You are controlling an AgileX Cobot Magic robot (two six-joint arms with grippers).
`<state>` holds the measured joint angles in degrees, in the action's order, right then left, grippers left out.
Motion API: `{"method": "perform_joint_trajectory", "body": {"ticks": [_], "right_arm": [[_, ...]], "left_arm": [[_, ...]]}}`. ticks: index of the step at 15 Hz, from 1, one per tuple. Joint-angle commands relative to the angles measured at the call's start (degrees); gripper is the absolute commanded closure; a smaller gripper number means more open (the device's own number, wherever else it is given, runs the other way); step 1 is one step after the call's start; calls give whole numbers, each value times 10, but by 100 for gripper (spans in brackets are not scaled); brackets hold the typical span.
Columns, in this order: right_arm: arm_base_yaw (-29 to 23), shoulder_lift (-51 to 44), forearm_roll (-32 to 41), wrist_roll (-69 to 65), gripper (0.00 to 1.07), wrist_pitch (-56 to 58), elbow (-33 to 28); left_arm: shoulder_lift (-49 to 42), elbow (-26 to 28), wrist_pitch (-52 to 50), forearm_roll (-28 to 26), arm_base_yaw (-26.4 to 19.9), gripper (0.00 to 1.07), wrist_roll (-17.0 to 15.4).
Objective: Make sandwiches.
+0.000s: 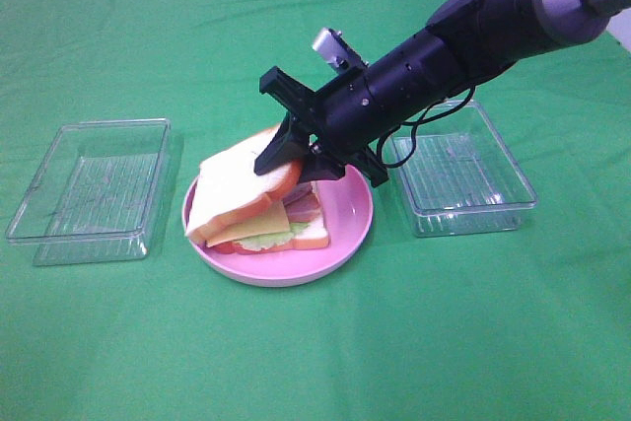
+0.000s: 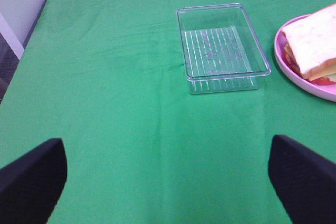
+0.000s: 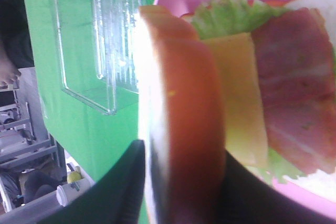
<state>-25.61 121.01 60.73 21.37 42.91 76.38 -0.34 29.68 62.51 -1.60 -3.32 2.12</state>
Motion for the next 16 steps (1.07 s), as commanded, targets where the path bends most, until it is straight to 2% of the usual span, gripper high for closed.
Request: {"method": "perform_joint_trajectory", "body": {"ticks": [1, 2, 5, 10, 13, 14, 15, 16], "right_arm": [[2, -3, -31, -9, 43, 5, -2], [2, -5, -39, -9, 41, 5, -2], [2, -49, -138, -54, 37, -3, -2], [2, -132, -406, -256, 19, 17, -2], [3, -189, -527, -290, 19, 28, -2], [17, -207, -541, -295, 19, 40, -1], [74, -226, -539, -286, 19, 95, 6], [107, -229, -543, -277, 19, 121, 17]], "left_arm": [[-7, -2, -8, 1, 1, 9, -1], [-7, -2, -8, 1, 1, 9, -1], [-7, -2, -8, 1, 1, 9, -1], [-7, -2, -8, 2, 1, 9, -1], [-7, -2, -8, 2, 1, 9, -1], [-7, -2, -8, 2, 1, 9, -1], [-7, -2, -8, 3, 1, 9, -1], [-7, -2, -8, 4, 1, 9, -1]]}}
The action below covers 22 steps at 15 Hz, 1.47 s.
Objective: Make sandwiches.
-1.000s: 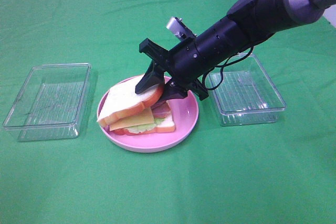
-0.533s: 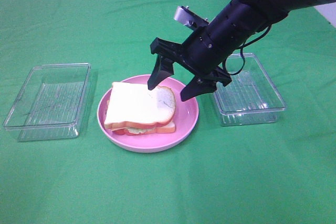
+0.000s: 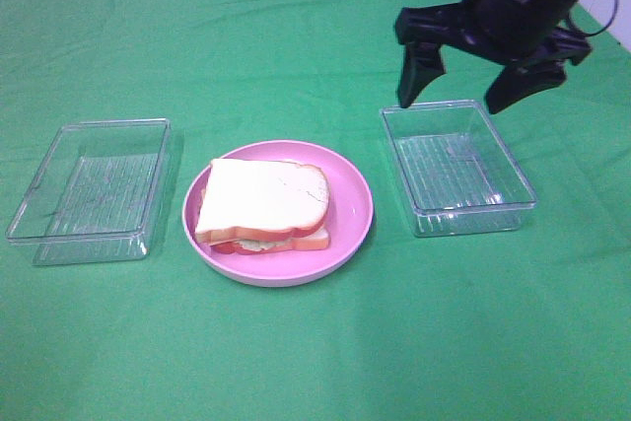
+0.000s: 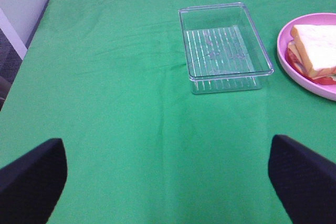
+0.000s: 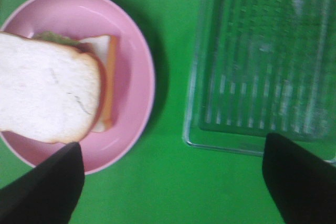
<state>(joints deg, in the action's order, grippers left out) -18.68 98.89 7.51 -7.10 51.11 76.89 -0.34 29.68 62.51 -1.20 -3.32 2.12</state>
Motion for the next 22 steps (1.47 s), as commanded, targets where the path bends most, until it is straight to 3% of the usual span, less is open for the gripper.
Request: {"method": "perform_joint_trajectory", "body": {"ticks": [1, 7, 11, 13, 16, 19, 20, 21, 22], "right_arm": [[76, -7, -18, 16, 19, 65, 27], [232, -6, -40, 117, 19, 142, 46], [238, -29, -35, 135, 19, 203, 35], [238, -76, -44, 133, 19, 202, -3], [238, -221, -46, 130, 19, 189, -111], [238, -441, -48, 125, 19, 175, -244], [238, -441, -48, 125, 19, 175, -244], [238, -570, -48, 127, 19, 167, -311], [238, -624, -49, 127, 19, 167, -339]], "left_arm": [[-7, -2, -8, 0, 1, 9, -1], [-7, -2, -8, 1, 1, 9, -1], [-7, -2, -8, 1, 1, 9, -1], [-7, -2, -8, 2, 1, 9, -1], [-7, -2, -8, 2, 1, 9, -1], [-7, -2, -8, 2, 1, 9, -1], [-7, -2, -8, 2, 1, 9, -1], [-7, -2, -8, 2, 1, 9, -1], [-7, -2, -8, 2, 1, 9, -1]]}}
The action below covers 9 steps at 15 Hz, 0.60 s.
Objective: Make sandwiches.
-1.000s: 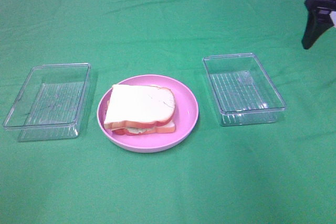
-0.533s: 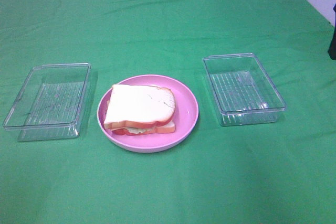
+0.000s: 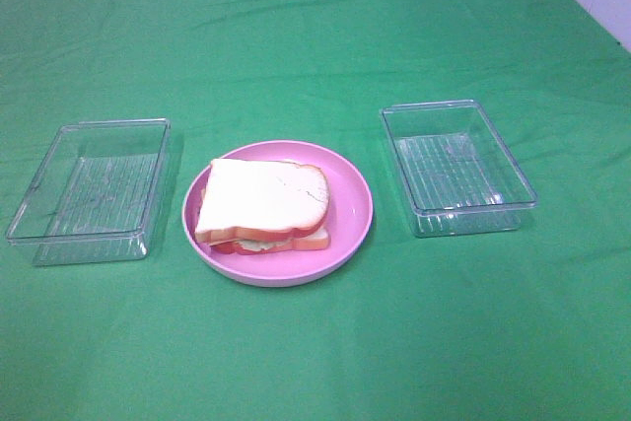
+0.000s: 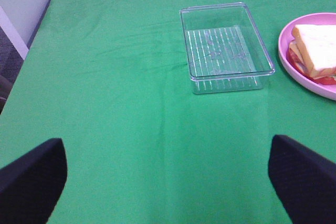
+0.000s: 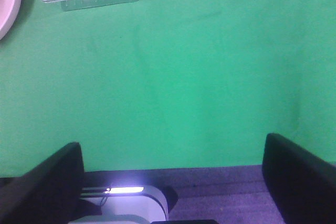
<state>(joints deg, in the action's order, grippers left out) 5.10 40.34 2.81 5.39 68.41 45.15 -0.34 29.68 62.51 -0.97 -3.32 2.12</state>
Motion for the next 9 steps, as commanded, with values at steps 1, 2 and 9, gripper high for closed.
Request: {"method": "perform_joint_trajectory", "body": {"ticks": [1, 2, 9], "right_arm": [[1, -88, -2, 2, 19, -9, -46], [1, -138, -2, 2, 19, -11, -74], [1, -300, 26, -1, 19, -31, -164]], "left_arm": [[-7, -2, -8, -1, 1, 9, -1], [-7, -2, -8, -1, 1, 9, -1], [-7, -2, -8, -1, 1, 9, -1]]}}
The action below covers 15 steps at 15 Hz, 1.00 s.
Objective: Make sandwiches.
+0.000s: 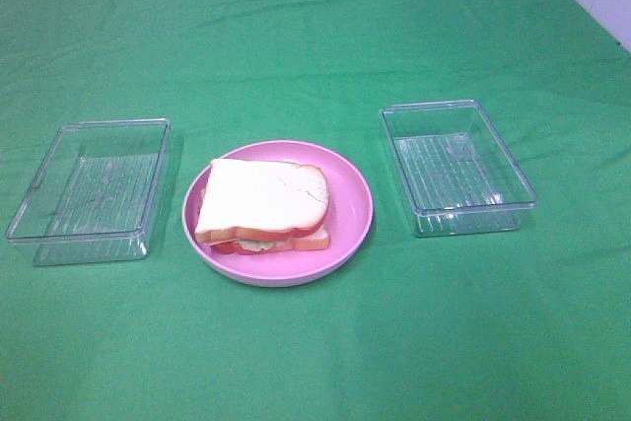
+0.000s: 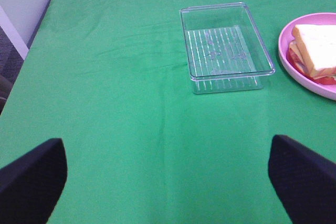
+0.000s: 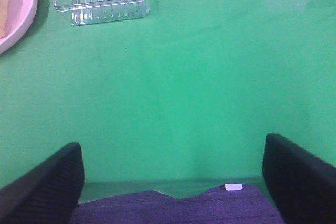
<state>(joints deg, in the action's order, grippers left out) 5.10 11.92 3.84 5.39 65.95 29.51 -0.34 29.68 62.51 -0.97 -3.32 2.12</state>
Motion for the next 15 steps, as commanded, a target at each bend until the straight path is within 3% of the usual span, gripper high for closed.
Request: {"method": "perform_joint_trajectory", "body": {"ticks": [1, 9, 15], "right_arm": [[1, -25, 26, -2, 19, -10, -15], [-28, -130, 35, 9, 19, -27, -36], [-27, -140, 36, 9, 20, -27, -36]], "left_arm": [[-7, -2, -8, -1, 1, 9, -1], [-7, -2, -8, -1, 1, 9, -1], [0, -2, -9, 1, 1, 9, -1]]}}
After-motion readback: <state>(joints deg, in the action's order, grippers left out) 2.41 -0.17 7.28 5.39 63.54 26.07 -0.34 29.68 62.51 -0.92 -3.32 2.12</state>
